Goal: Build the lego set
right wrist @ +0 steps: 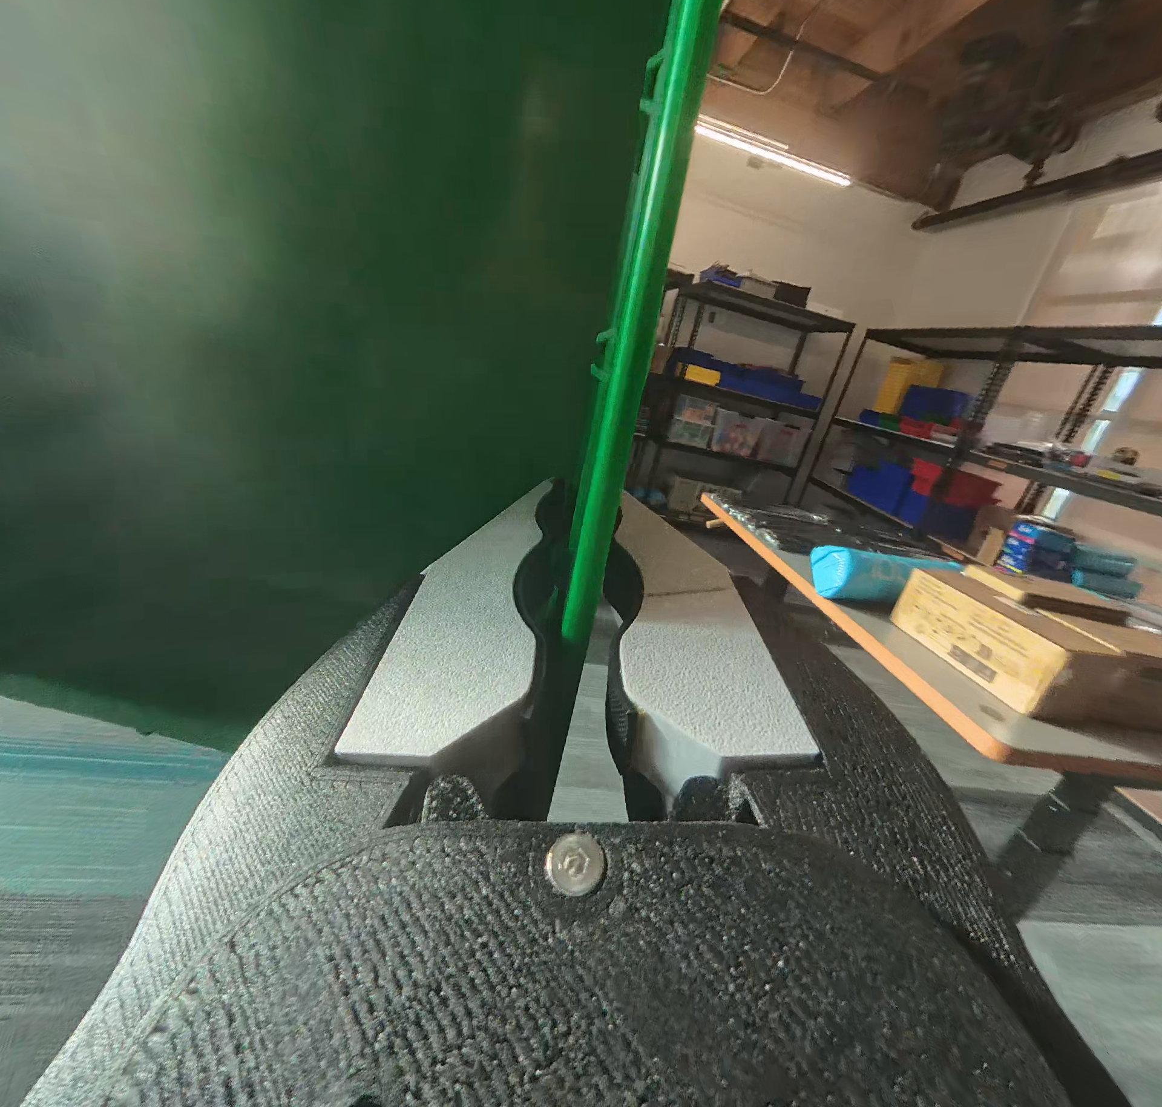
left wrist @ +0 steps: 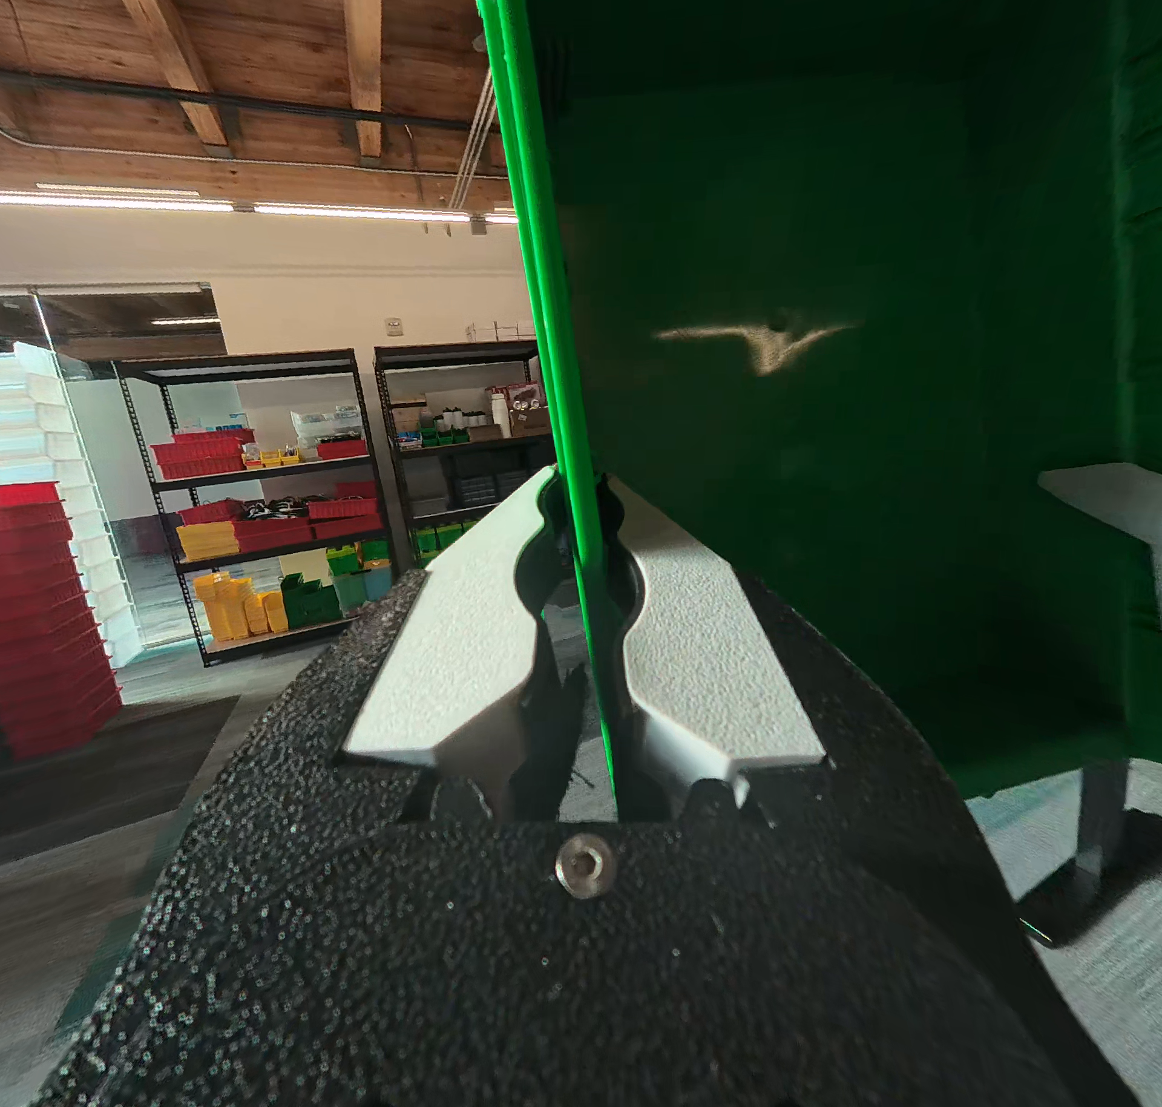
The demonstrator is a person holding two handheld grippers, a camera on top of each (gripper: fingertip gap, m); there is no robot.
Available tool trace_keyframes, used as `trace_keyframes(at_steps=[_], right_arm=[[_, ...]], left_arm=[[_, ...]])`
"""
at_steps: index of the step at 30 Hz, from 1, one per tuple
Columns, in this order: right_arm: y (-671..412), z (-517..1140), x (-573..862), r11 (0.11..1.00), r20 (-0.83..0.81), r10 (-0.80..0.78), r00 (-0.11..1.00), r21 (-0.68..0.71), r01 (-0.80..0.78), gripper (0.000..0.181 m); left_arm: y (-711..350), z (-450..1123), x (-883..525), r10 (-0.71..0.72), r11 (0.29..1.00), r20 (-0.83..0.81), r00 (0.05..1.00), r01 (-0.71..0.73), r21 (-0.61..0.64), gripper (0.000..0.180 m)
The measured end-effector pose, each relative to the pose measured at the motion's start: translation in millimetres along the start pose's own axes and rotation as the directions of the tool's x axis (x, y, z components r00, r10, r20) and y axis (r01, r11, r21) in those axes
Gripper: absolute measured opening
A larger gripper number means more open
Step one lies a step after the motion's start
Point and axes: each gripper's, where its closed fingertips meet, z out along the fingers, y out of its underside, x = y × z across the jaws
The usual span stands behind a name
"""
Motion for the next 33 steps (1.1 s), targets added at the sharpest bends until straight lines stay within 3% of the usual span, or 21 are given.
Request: trace_keyframes(at_steps=[10,17,26,33], right_arm=[[87.8,351.4,-14.5,0.997,0.064,0.008,0.998,0.080,-0.013,0.007],[143.7,627.5,20.3,0.999,0.005,0.050,0.999,-0.009,-0.050,0.006],[269.4,870.8,121.0,0.998,-0.141,0.013,0.990,-0.056,-0.021,0.005],[354.9,1109.7,192.7,0.995,-0.123,0.068,0.990,-0.065,-0.076,0.008]], left_arm=[[137.0,296.2,-103.4,0.044,0.997,0.095,0.995,-0.050,0.056,0.006],[220.9,578.5,-150.2,0.040,0.999,0.009,0.999,-0.040,0.023,0.006],[373.4,851.8,-110.0,0.002,1.000,-0.149,0.989,0.002,0.024,0.006],[471.4,1103.7,-107.2,-0.005,1.000,-0.203,0.979,0.003,-0.012,0.008]])
